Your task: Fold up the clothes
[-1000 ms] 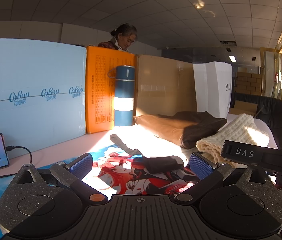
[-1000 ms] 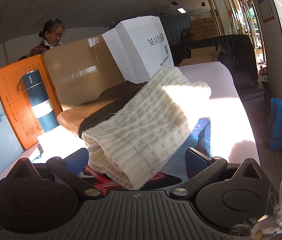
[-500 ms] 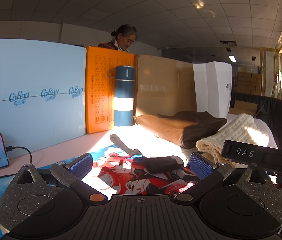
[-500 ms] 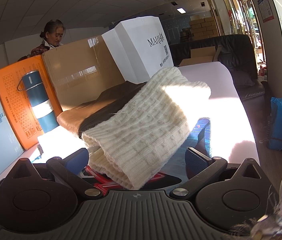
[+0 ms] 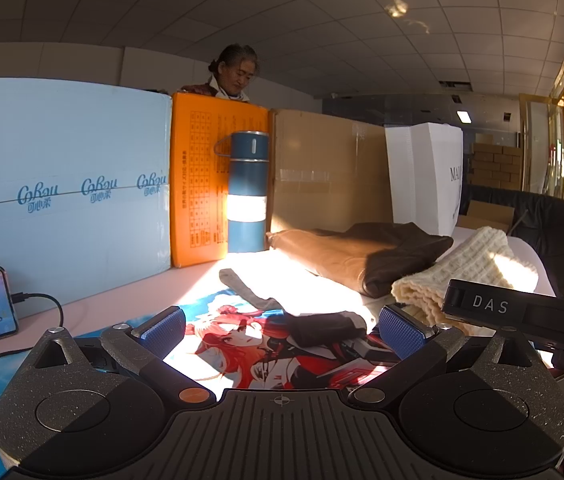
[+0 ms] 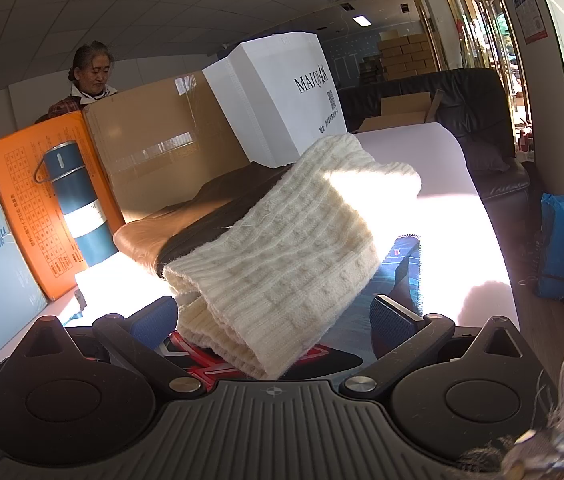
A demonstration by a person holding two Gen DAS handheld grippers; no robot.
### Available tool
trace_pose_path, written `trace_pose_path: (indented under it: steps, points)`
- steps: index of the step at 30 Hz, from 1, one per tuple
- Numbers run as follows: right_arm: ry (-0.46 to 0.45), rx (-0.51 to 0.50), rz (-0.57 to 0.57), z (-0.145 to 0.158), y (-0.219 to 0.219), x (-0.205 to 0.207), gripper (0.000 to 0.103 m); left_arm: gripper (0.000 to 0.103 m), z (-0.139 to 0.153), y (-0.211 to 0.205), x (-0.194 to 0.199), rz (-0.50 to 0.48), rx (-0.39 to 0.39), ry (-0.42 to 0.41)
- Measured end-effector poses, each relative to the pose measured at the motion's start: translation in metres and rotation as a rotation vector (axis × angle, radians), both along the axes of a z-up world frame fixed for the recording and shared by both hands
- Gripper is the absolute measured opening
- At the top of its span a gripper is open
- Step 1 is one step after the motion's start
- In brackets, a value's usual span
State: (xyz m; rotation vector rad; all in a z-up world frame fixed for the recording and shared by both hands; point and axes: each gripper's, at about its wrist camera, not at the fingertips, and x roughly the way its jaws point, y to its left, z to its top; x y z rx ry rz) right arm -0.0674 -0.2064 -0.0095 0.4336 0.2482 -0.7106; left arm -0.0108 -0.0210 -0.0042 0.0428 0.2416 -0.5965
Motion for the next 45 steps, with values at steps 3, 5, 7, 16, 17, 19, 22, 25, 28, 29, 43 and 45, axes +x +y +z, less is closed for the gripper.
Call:
trace_pose_path:
  steps: [3, 5, 7, 16, 17, 19, 22, 25, 28, 29, 43, 45]
  points:
    - [0.0, 0.0, 0.0, -0.0001, 0.0002, -0.0003, 0.103, 0.103, 0.0002, 0.0, -0.0005, 0.0, 0.0, -0.001]
    - [0.0, 0.0, 0.0, -0.0001, 0.0, -0.0002, 0.103, 0.103, 0.0001, -0.0002, -0.0004, 0.0, 0.0, -0.001]
    - [-0.001, 0.001, 0.0, -0.0001, -0.0001, -0.0002, 0.103, 0.103, 0.0, -0.0004, -0.0004, 0.0, 0.0, -0.001]
    - [-0.001, 0.001, 0.0, -0.0001, 0.0, -0.0003, 0.103, 0.103, 0.0007, -0.0002, -0.0005, 0.0, 0.001, 0.0]
    - [-0.001, 0.001, 0.0, -0.0001, 0.0, -0.0003, 0.103, 0.103, 0.0007, -0.0002, -0.0005, 0.0, 0.001, 0.0]
    - [-0.001, 0.001, 0.0, -0.0002, -0.0001, -0.0003, 0.103, 0.103, 0.0007, -0.0001, -0.0004, 0.0, 0.001, 0.0]
    - [-0.001, 0.001, 0.0, -0.0002, 0.0, -0.0002, 0.103, 0.103, 0.0006, -0.0002, -0.0003, -0.001, 0.001, 0.0]
    - [-0.001, 0.001, -0.001, -0.0002, -0.0001, -0.0004, 0.103, 0.103, 0.0003, -0.0001, -0.0002, -0.002, 0.001, 0.001]
    - [-0.001, 0.001, 0.0, 0.0, -0.0003, -0.0003, 0.103, 0.103, 0.0, -0.0007, -0.0003, -0.002, 0.001, 0.001]
    - [0.0, 0.001, 0.0, 0.0, -0.0004, -0.0003, 0.103, 0.103, 0.0, -0.0008, -0.0003, -0.002, 0.002, 0.001]
    - [0.008, 0.004, 0.002, 0.0, -0.0001, 0.0009, 0.103, 0.103, -0.0004, -0.0012, -0.0001, -0.002, 0.002, 0.001]
    - [0.01, 0.006, 0.003, -0.0001, 0.0, 0.0012, 0.103, 0.103, -0.0006, -0.0013, 0.0, -0.002, 0.002, 0.001]
